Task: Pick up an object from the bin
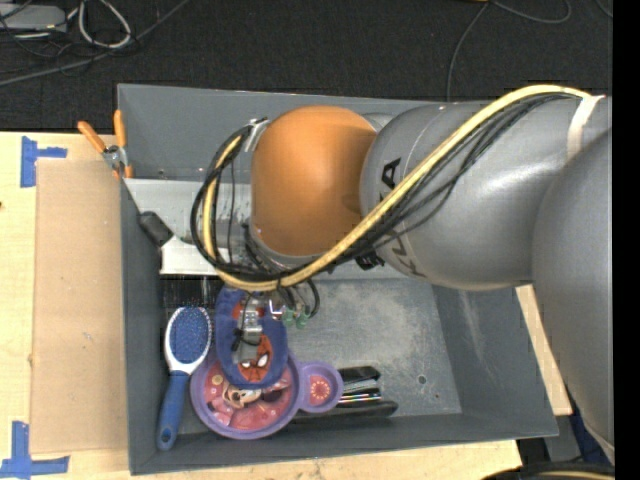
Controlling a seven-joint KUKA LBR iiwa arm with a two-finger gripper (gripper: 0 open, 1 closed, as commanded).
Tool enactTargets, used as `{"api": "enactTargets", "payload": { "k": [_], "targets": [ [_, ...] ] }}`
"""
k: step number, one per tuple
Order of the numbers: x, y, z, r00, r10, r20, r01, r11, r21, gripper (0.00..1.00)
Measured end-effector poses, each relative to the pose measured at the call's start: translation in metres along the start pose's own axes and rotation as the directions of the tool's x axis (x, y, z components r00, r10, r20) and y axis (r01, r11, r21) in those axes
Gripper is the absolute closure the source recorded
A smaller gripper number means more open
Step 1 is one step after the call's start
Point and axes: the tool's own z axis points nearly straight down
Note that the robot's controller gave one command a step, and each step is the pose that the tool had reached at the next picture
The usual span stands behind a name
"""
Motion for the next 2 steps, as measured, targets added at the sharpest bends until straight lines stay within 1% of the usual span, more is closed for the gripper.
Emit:
{"api": "enactTargets", "payload": {
  "k": [1,2],
  "targets": [
    [0.0,0.0,0.0,1.0,0.0,0.0,0.0,1.0,0.0,0.0],
    [0.005,0.015,0.037,0.997,-0.082,0.001,0.082,0.997,0.0,0.0]
  ]
}}
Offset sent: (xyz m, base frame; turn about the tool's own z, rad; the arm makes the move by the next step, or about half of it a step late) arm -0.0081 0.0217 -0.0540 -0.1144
